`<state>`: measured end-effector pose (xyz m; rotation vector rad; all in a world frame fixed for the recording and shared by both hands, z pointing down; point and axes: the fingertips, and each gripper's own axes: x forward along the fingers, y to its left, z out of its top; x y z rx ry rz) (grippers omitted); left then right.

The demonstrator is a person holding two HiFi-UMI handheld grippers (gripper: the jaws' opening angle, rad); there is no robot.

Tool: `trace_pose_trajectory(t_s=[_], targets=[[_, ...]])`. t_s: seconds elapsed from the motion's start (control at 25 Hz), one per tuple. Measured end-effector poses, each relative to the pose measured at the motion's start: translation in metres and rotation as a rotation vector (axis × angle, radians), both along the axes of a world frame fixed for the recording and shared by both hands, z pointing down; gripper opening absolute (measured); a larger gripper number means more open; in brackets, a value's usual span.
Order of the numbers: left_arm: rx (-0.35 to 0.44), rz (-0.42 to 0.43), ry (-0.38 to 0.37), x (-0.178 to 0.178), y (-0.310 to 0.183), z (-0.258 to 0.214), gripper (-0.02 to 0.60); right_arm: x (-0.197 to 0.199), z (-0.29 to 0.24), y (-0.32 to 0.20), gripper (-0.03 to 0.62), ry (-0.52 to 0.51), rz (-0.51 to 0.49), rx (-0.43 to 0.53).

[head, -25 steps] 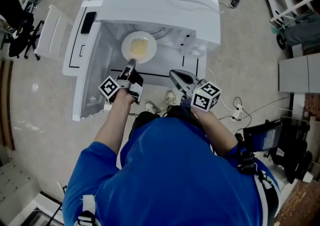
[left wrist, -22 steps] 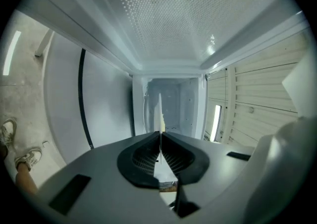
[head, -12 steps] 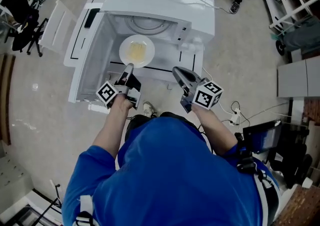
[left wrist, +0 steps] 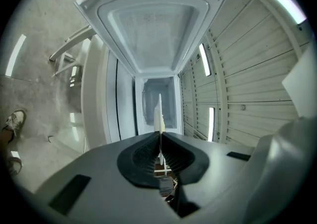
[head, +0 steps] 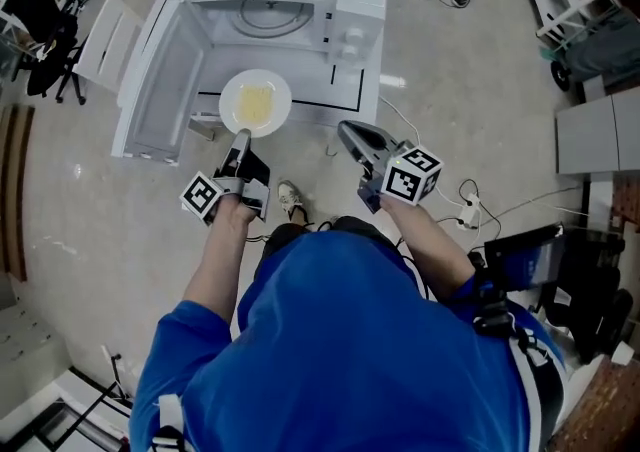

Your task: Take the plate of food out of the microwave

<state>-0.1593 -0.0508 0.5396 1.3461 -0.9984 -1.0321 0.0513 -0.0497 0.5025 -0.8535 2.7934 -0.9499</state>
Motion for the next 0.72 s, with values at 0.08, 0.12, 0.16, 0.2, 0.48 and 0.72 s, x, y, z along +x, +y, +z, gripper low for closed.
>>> trace_pose_trajectory(t_s=[0.08, 0.12, 0.16, 0.2, 0.48, 0.72], targets=[[-0.002, -0.006, -0.003, 0.007, 0.017, 0.000, 0.018, 0.008, 0.002, 0.012, -0.008, -0.010, 0.002, -0.006], [0.000, -0.008, -0.003, 0.010, 0.025, -0.001, 0.018, 0.011, 0.002, 0.018, -0.009, -0.009, 0.003, -0.010], [0.004, -0.010, -0.001, 0.013, 0.033, -0.003, 0.018, 0.013, 0.001, 0.024, -0.009, -0.004, 0.004, -0.013], [0.006, -0.011, 0.002, 0.016, 0.041, -0.004, 0.018, 0.015, 0.000, 0.030, -0.008, 0.001, 0.003, -0.016], [0.024, -0.010, 0.015, 0.021, 0.076, -0.017, 0.018, 0.013, 0.000, 0.058, -0.008, 0.000, -0.004, -0.021], [0.038, 0.016, 0.008, 0.008, 0.086, -0.024, 0.018, 0.005, -0.007, 0.068, -0.008, -0.009, 0.032, -0.024]])
